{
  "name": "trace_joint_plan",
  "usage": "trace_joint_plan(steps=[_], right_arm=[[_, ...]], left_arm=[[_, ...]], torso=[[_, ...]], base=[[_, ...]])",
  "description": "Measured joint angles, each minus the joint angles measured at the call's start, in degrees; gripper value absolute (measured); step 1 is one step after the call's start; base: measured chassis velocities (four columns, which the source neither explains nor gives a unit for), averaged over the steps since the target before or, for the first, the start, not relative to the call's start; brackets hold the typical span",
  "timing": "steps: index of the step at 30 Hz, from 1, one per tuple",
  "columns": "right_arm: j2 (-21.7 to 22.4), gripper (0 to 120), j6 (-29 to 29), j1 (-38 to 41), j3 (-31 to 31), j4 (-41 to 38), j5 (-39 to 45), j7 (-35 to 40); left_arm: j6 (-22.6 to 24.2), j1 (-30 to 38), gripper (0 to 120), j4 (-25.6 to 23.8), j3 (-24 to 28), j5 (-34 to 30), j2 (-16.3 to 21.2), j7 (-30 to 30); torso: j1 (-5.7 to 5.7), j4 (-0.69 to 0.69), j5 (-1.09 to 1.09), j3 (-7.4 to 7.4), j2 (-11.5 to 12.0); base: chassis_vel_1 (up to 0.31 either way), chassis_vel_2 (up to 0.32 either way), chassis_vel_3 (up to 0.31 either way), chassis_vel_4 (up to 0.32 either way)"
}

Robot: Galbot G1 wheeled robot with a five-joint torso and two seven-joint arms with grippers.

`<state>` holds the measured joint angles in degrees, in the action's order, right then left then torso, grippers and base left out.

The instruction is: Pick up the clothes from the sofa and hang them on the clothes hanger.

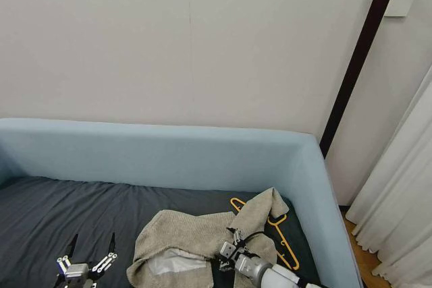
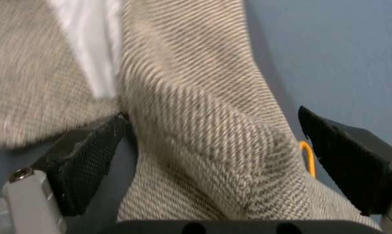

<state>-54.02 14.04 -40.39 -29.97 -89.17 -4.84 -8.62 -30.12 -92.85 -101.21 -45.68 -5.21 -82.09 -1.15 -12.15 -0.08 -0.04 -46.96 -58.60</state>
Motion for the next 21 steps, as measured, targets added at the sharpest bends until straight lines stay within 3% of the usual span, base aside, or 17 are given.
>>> trace_joint_plan(steps=[6, 10, 14, 21], right_arm=[[-1.10, 100, -7.95, 1.43, 5.53, 4.55, -10.67, -14.75], [-2.58, 100, -11.90, 1.72, 7.46, 6.36, -18.15, -15.96], [-3.34, 92, -13.26, 1.47, 7.93, 6.55, -22.03, -15.91], [-4.09, 65, -18.41, 0.71, 10.59, 7.40, -27.85, -17.18]], left_arm=[[-0.15, -0.61, 100, -0.43, -0.52, 0.08, -0.36, 0.02], [-0.36, -1.02, 100, -0.75, -0.87, 0.11, -0.62, 0.03], [-0.47, -1.20, 100, -0.90, -0.91, 0.27, -0.83, 0.03], [-0.50, -1.24, 100, -1.13, -0.62, 0.63, -0.89, 0.08]], torso=[[0.00, 0.01, 0.00, 0.00, 0.00], [-0.01, 0.02, 0.00, 0.00, 0.00], [-0.01, 0.02, -0.01, 0.00, 0.00], [-0.01, 0.01, -0.01, 0.00, 0.00]], base=[[0.000, 0.000, 0.000, 0.000], [0.000, 0.000, 0.000, 0.000], [0.000, 0.000, 0.000, 0.000], [0.000, 0.000, 0.000, 0.000]])
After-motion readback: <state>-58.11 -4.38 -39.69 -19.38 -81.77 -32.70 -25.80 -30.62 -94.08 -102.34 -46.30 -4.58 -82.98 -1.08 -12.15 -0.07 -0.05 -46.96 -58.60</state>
